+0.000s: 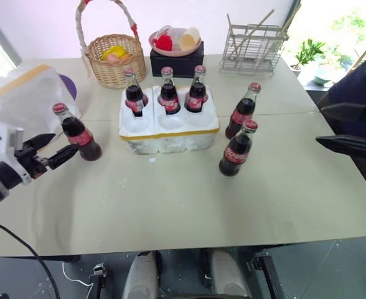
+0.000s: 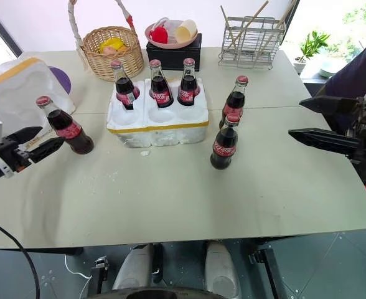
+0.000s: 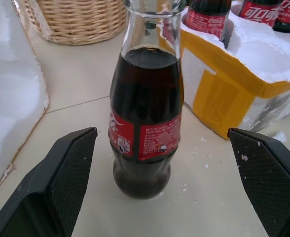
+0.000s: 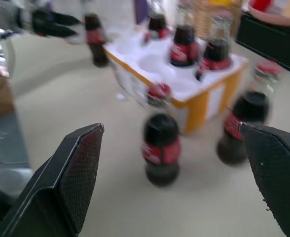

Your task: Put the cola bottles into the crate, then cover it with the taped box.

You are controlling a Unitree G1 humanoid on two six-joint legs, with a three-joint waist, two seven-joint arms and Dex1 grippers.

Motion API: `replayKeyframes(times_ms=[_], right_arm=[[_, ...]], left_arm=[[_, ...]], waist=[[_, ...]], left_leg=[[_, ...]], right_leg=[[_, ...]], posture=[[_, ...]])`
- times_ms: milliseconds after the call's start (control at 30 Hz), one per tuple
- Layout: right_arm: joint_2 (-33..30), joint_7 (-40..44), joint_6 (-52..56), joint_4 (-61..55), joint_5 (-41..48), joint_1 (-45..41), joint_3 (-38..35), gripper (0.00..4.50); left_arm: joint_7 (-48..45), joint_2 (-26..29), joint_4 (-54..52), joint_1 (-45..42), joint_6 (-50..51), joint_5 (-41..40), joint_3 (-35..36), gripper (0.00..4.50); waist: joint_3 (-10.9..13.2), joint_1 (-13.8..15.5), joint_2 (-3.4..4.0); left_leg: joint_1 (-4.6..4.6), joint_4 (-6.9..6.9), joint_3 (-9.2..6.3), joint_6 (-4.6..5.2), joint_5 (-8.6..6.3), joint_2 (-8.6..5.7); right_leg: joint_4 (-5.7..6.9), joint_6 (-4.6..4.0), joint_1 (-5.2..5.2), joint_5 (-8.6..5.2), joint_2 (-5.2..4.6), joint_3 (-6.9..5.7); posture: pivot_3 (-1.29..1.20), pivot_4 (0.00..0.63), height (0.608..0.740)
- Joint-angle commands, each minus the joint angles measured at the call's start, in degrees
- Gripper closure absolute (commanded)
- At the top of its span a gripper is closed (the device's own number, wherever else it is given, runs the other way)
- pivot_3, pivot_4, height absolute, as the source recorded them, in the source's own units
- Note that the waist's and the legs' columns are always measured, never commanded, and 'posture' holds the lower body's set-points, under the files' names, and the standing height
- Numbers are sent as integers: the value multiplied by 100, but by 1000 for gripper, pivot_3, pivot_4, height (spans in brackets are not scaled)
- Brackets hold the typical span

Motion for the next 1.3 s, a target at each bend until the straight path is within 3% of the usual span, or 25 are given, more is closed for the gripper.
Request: replayKeyframes(times_ms=[33, 467, 600, 767, 900, 1067, 1167, 1300], right_arm=[[-150, -237, 440, -604, 770, -218, -450, 0], [-18, -1142, 868, -1386, 1756, -236, -647, 0], [17, -1364, 816, -1417, 1865, -239, -571, 0], [99, -1590, 719, -1496, 1901, -216, -457, 0], [141, -1752, 749, -1507, 1957, -155, -440, 0], [159, -1888, 818, -1500, 2095, -61, -502, 0], [218, -1999, 665, -1664, 1818, 78, -492, 0], [304, -2053, 610, -1832, 1680, 359, -515, 0]], left_arm=[[-199, 81, 461, -503, -425, 296, -407, 58], [-506, -257, 2125, -1797, -1261, 932, -1266, 58], [-739, -167, 1900, -1651, -1090, 793, -1227, 1850], [-1086, 144, 1110, -1253, -346, 385, -1147, 1864], [-1732, 685, 44, -968, 737, -410, -1032, 1864], [-1975, 880, -209, -1665, 1500, -1109, -977, 1864], [-1793, 451, 489, -3167, 1469, -1052, -1336, 1864], [-1911, 101, 1380, -4044, 1124, -594, -1757, 1864]], waist=[[0, 10, 0], [0, 99, -6], [-1, 120, -5], [0, 107, -6], [4, 110, -13], [9, 160, -22], [14, 198, -31], [9, 178, -26]], left_leg=[[0, 0, 0, 0, 0, 0], [-3, 7, 2, 1, 1, -2], [-4, 6, 2, 1, 1, -2], [-6, 6, 2, 1, 1, -1], [-7, 4, 2, 2, 0, 0], [-12, 12, -6, 1, 1, -1], [-12, 22, -10, 1, 1, -4], [-8, 22, -4, 6, -1, -9]], right_leg=[[0, 0, 1, 0, 0, 0], [0, 3, 3, 2, -3, 1], [1, 4, 3, 3, -3, 0], [-2, 4, 2, 2, -4, 1], [-4, 3, -1, 2, -3, 1], [-3, 2, 1, 1, -4, -5], [-2, 2, 10, 2, -3, -6], [-7, 17, 16, 9, 0, 4]], posture=[[0, 150, 740], [0, 150, 740], [0, 150, 740], [0, 150, 740], [0, 150, 740], [0, 150, 740], [0, 150, 740], [0, 150, 740]])
